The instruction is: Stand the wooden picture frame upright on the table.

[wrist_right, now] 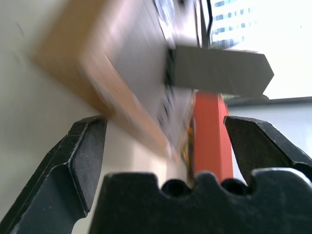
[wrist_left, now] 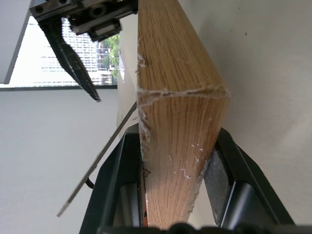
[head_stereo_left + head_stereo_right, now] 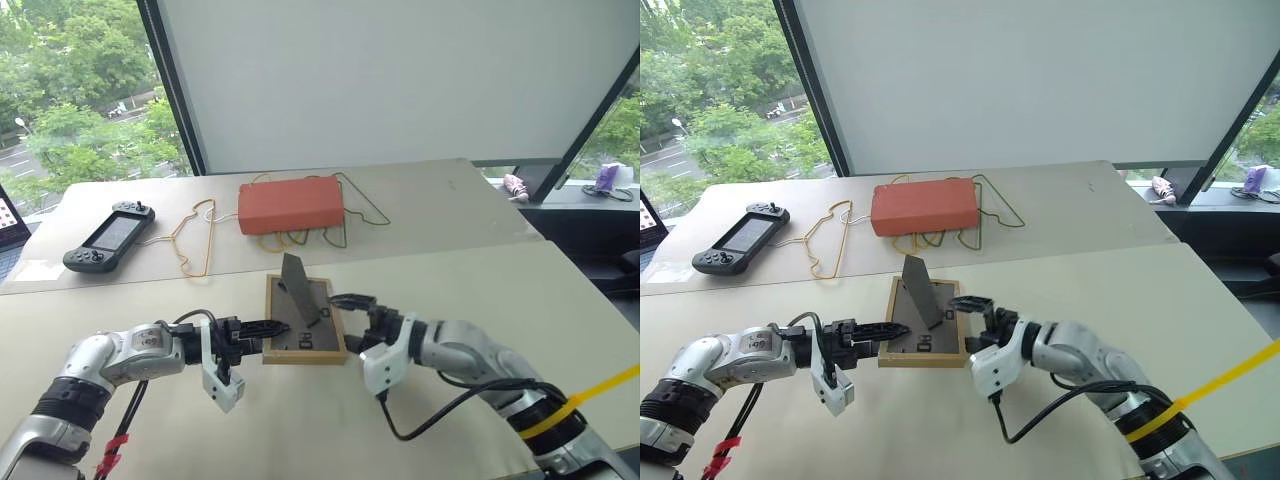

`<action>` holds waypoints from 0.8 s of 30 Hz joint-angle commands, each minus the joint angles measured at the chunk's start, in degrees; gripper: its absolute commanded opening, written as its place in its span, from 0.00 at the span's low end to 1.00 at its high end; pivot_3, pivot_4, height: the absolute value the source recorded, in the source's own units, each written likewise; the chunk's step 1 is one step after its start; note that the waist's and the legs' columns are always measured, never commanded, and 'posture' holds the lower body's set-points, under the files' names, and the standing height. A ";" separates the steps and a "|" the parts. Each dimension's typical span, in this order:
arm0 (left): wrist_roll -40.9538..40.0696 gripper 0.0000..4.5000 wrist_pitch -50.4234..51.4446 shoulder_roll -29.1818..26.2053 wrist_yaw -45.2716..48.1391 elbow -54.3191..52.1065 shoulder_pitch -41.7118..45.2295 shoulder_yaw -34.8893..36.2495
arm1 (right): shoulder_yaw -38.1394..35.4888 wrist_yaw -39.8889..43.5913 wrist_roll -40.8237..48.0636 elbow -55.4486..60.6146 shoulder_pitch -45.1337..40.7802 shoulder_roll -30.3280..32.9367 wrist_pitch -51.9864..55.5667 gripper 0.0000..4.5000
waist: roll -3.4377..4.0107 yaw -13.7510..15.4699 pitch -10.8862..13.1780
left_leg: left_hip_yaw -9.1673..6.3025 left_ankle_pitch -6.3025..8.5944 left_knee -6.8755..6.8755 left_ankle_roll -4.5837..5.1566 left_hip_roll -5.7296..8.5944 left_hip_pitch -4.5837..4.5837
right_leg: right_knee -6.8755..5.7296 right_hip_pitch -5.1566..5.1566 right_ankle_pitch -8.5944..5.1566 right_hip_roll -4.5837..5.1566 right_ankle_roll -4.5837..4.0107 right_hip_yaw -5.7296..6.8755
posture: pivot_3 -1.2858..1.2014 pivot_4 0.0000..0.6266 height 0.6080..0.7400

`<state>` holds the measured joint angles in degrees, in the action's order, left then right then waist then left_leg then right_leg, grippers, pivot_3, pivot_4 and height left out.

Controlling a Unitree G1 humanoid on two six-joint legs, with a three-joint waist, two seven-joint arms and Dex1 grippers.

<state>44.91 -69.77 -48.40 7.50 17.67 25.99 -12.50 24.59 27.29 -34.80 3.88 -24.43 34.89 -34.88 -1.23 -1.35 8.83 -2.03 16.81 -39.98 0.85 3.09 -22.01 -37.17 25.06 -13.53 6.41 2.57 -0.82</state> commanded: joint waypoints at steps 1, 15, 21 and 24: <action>-2.95 0.26 0.36 -0.33 -0.33 -1.56 0.81 0.80 | -0.52 -0.72 0.43 0.15 -0.58 -0.03 -2.09 0.98 | 0.00 0.00 0.00 | 0.02 0.00 0.00 0.01 0.00 0.00 | 0.00 -0.01 0.00 0.00 0.00 -0.01 | 0.52 0.24 1.00; -7.21 0.26 2.85 -0.53 2.17 -1.98 -0.02 -0.30 | -5.58 -2.16 3.49 3.24 0.11 0.51 -0.66 0.28 | 0.00 0.11 0.00 | 0.04 0.01 0.00 0.03 -0.02 0.04 | 0.00 -0.04 0.00 -0.01 0.00 -0.01 | 0.52 0.24 1.00; -16.64 0.62 6.21 0.16 5.50 -3.35 0.11 0.01 | -8.71 -0.08 6.93 5.18 -0.35 1.67 1.61 0.28 | 0.00 0.14 0.00 | 0.05 0.04 -0.02 0.07 -0.02 0.04 | 0.00 -0.06 0.00 -0.02 0.00 -0.02 | 0.52 0.24 1.00; -25.16 0.80 7.58 -1.11 6.93 -8.14 -3.07 1.03 | -11.30 1.98 11.47 4.73 -0.19 2.79 4.84 0.28 | -0.01 0.16 0.00 | 0.06 0.04 -0.03 0.07 -0.02 0.04 | 0.00 -0.06 0.00 -0.01 0.00 -0.03 | 0.52 0.24 1.00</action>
<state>26.56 -62.80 -48.38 13.94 13.74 24.26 -13.07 17.84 28.78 -28.22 6.46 -24.10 36.68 -32.11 -1.24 -1.19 8.83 -1.98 16.85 -40.01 0.93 3.06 -21.99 -37.17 25.02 -13.53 6.39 2.57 -0.85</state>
